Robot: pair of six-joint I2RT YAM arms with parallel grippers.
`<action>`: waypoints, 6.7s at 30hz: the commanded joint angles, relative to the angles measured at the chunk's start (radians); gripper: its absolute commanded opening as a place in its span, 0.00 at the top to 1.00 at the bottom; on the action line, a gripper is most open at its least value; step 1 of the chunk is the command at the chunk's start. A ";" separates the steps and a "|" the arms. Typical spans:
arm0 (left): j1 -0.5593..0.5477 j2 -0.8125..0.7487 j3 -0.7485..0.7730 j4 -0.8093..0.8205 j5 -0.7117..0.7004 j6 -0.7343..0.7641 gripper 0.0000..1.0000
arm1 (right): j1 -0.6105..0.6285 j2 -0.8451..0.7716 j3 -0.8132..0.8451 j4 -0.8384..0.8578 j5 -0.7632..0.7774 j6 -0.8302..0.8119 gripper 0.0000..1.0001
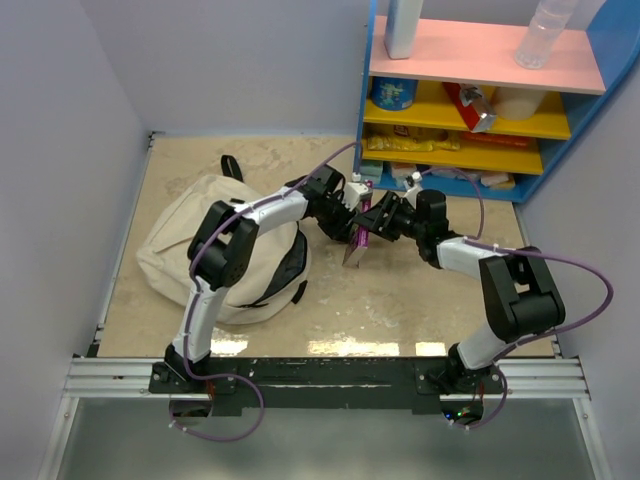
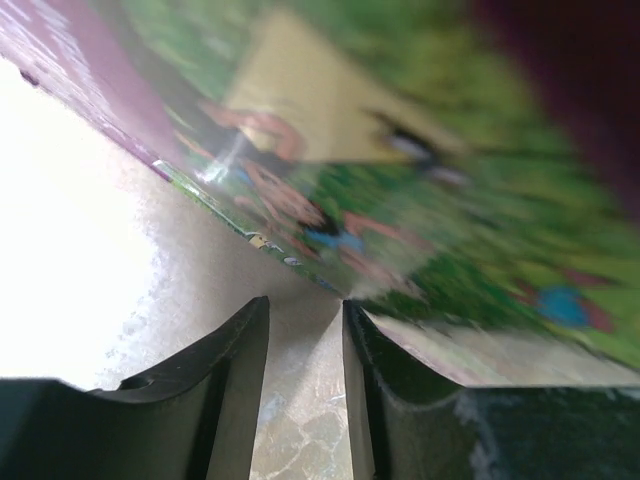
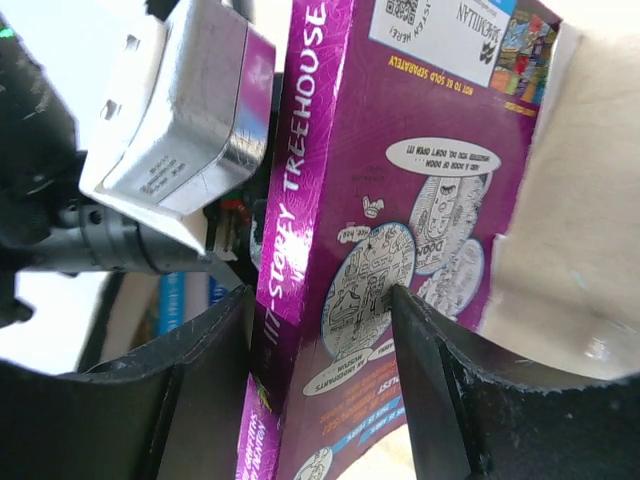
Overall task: Pack the student bag
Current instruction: Pick up the book from the center of the board, then place the book in the student bag.
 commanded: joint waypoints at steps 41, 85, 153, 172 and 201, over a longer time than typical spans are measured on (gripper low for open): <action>0.033 -0.536 0.038 -0.414 -0.171 0.213 0.52 | 0.015 -0.080 0.046 -0.375 0.217 -0.181 1.00; 0.039 -1.054 -0.367 -0.280 -0.364 0.326 1.00 | 0.075 -0.229 0.060 -0.058 -0.318 0.032 1.00; 0.042 -1.023 -0.275 -0.494 0.050 0.403 1.00 | 0.646 0.422 0.710 -0.100 0.189 0.210 0.74; 0.042 -1.046 -0.266 -0.484 0.038 0.397 1.00 | 0.534 0.233 0.486 -0.320 0.323 -0.039 0.36; 0.042 -1.049 -0.255 -0.493 0.054 0.406 1.00 | 0.661 0.347 0.694 -0.334 0.372 0.130 1.00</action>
